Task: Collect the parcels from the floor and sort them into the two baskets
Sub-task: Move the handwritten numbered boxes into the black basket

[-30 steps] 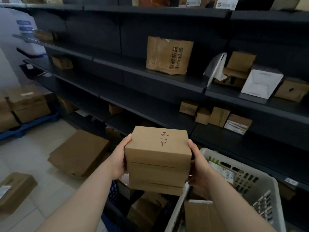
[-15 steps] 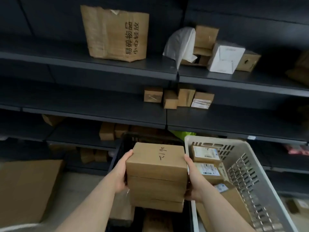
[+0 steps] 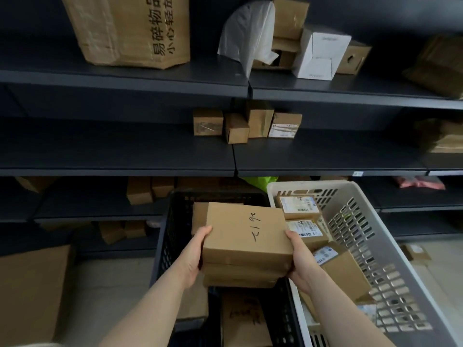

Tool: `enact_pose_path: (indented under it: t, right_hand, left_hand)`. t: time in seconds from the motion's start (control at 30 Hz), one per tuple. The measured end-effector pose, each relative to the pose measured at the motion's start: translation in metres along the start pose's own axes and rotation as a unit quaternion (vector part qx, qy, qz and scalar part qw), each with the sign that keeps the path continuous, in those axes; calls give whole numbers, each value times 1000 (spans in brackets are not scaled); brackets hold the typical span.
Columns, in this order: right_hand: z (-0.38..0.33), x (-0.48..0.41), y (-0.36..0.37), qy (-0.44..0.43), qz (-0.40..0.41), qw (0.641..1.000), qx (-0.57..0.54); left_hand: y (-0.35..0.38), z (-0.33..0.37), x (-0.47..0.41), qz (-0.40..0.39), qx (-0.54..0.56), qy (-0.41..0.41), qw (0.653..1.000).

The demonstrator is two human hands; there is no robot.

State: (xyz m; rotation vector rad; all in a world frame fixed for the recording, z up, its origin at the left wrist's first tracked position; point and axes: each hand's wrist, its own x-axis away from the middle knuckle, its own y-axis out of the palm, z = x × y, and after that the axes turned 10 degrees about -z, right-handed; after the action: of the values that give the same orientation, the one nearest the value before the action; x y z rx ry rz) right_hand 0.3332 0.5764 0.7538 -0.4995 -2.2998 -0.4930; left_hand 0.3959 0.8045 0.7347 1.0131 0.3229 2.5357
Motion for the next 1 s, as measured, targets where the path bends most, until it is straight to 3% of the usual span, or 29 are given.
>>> enact_pose_path:
  t: [0.17,0.4,0.57,0.7,0.83,1.0]
  right_hand:
    - [5,-2,-3,-3,5,999,31]
    - [-5,1,-2,-45,-17,998,38]
    - [-9,0,14,3,-71,991,115]
    - [1,-9,19,49,-60,989,124]
    - [14,-14,13,88,-21,976,201]
    - [5,-14,17,75,-7,971,229]
  left_hand:
    - [-1,2,10,-16,-3,-22,1000]
    - [6,12,10,-8,-2,11,1000]
    - [-12,-20,9,31,67,10,997]
    - [-14,-33,6,55,10,4,998]
    - [-20,-41,-4,68,-114,-69,989]
    - [-21,-36,-6,76,-151,-76,983]
